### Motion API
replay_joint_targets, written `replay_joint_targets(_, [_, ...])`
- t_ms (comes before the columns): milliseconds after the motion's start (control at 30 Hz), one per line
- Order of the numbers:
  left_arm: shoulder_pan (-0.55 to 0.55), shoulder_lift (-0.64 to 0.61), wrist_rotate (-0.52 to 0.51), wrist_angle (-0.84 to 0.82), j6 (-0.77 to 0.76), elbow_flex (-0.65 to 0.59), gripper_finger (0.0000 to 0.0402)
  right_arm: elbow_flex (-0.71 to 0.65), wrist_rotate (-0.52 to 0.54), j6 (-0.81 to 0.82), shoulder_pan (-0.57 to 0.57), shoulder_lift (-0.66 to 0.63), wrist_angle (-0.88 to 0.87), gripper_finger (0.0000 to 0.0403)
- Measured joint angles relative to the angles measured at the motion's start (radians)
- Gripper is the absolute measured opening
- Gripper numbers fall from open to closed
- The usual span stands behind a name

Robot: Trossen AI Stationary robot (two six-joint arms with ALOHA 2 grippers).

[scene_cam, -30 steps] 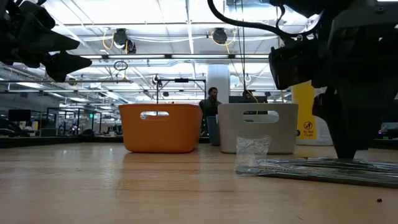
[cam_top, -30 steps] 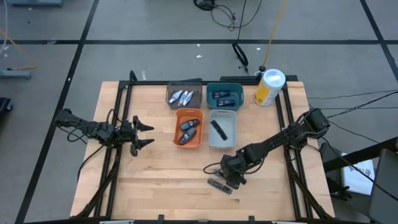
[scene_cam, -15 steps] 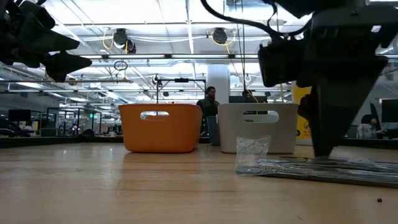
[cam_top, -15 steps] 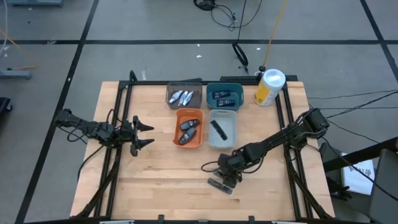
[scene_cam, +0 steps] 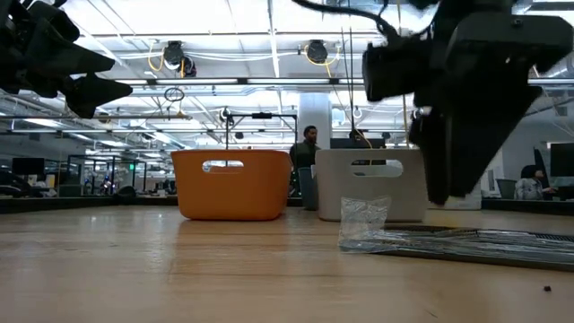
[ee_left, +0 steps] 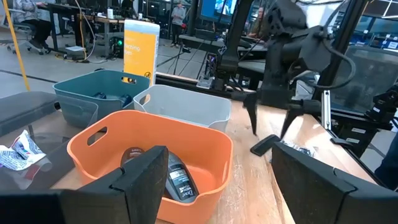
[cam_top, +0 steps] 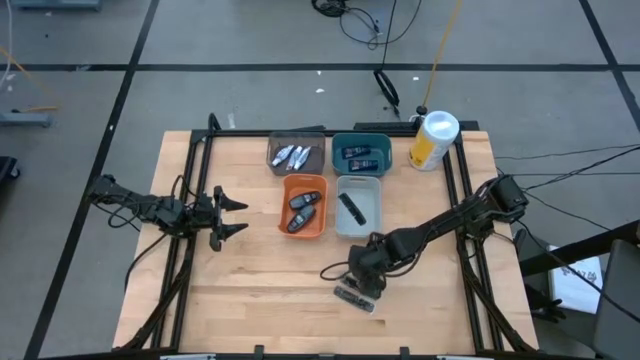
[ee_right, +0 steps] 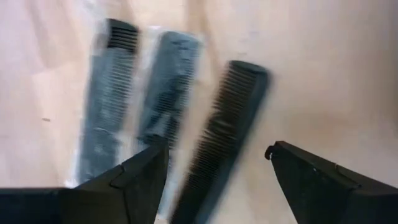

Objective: Pick & Place Travel size toiletries
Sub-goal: Put the black comb into the gray bin

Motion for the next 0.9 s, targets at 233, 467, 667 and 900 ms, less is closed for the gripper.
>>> replay_joint_targets(233, [0.000,0.000,0.000,0.000,0.000,0.000,0.0282,0.204,0.113,0.060,0.063,0.003,-0.291,0.0274])
replay_joint_targets(467, [0.000,0.000,0.000,0.000,0.000,0.000,0.0282,0.164,0.215,0.165,0.101,0.050,-0.288,0.0274])
replay_joint_targets(667, [0.000,0.000,0.000,0.000,0.000,0.000,0.0282,0.136,0.182,0.185,0.107,0.130,-0.233,0.0274])
replay_joint_targets(900, [0.000,0.000,0.000,0.000,0.000,0.000,0.0282,0.140,0.140,0.186,0.105,0.182,-0.190,0.0274])
